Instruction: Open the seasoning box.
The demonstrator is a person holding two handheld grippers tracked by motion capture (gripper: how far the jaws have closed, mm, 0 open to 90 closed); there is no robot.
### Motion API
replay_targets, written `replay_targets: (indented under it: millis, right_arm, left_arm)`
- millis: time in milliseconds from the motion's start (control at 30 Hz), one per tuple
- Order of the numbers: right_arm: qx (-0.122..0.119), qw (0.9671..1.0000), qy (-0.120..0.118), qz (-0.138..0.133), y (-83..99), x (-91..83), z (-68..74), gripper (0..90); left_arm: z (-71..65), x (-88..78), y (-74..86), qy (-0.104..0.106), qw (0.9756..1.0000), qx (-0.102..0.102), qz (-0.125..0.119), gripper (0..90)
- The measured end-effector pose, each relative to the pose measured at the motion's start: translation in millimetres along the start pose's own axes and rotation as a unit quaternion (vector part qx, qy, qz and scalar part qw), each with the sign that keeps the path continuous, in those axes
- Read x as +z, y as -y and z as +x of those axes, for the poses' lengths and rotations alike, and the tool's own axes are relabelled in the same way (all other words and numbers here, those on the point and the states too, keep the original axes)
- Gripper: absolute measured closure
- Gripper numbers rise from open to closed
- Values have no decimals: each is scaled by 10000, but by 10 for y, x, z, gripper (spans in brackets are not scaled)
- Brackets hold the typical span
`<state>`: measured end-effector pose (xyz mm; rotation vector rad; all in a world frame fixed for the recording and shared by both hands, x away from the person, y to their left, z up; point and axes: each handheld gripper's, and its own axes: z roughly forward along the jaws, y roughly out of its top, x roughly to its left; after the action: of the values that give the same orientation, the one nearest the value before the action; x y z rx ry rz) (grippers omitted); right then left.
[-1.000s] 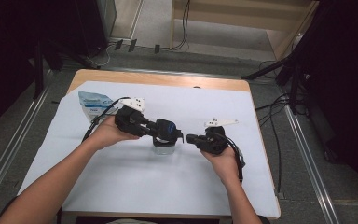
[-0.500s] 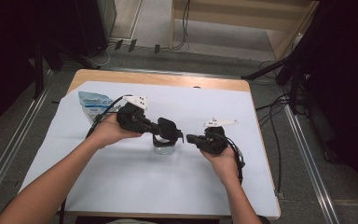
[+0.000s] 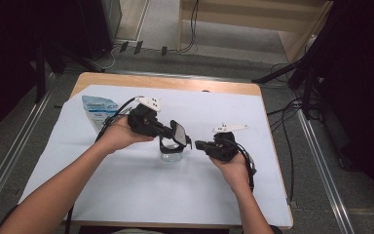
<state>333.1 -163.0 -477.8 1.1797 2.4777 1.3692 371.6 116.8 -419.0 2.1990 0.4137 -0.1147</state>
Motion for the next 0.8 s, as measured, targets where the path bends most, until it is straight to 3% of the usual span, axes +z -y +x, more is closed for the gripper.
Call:
replay_targets:
  millis: [800]
  right_arm:
    - [-1, 10000, 27, 57, 42, -34, 16, 900]
  left_arm:
    - [-36, 186, -234, 19, 10000, -56, 60, 882]
